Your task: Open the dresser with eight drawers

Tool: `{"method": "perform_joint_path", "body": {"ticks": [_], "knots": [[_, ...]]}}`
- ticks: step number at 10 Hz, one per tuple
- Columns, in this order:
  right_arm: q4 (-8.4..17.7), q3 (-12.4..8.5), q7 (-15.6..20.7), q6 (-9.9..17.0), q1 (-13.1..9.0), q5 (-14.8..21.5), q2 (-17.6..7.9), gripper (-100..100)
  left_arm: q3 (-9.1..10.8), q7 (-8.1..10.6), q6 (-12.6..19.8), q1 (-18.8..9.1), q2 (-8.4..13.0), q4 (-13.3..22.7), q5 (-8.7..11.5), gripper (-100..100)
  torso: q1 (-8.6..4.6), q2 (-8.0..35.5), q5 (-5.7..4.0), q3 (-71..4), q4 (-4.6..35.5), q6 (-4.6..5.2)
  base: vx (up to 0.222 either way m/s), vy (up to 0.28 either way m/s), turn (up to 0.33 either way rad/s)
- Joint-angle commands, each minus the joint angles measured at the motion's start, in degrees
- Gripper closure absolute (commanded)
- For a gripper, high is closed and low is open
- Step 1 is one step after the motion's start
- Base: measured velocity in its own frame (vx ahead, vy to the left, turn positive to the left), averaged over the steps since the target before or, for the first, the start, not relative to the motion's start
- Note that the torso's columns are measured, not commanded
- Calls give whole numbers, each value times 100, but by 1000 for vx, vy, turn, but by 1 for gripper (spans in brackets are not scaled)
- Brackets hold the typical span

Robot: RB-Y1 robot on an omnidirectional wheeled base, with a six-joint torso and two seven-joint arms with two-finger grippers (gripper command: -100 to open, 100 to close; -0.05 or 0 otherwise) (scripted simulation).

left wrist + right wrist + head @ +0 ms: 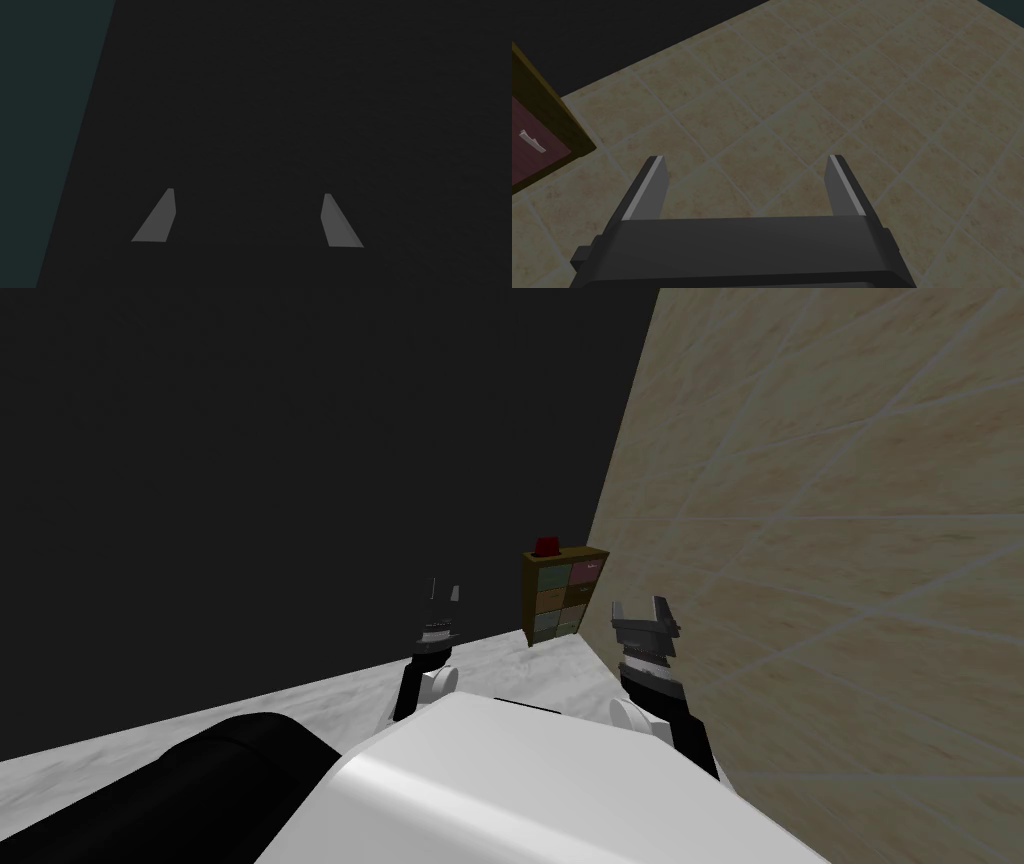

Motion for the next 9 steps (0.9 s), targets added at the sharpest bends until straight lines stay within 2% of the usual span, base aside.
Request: {"method": "perform_joint_path", "body": {"ticks": [1,9], "knots": [[0,0,0,0,0,0,0,0,0,0,0,0,0,0,0,0,0,232,0,-467,235,0,0,0,0],[-2,0,0,-1,0,0,0,0,0,0,-1,0,0,-2,0,0,0,3539,0,-7073,3537,0,0,0,0]]}}
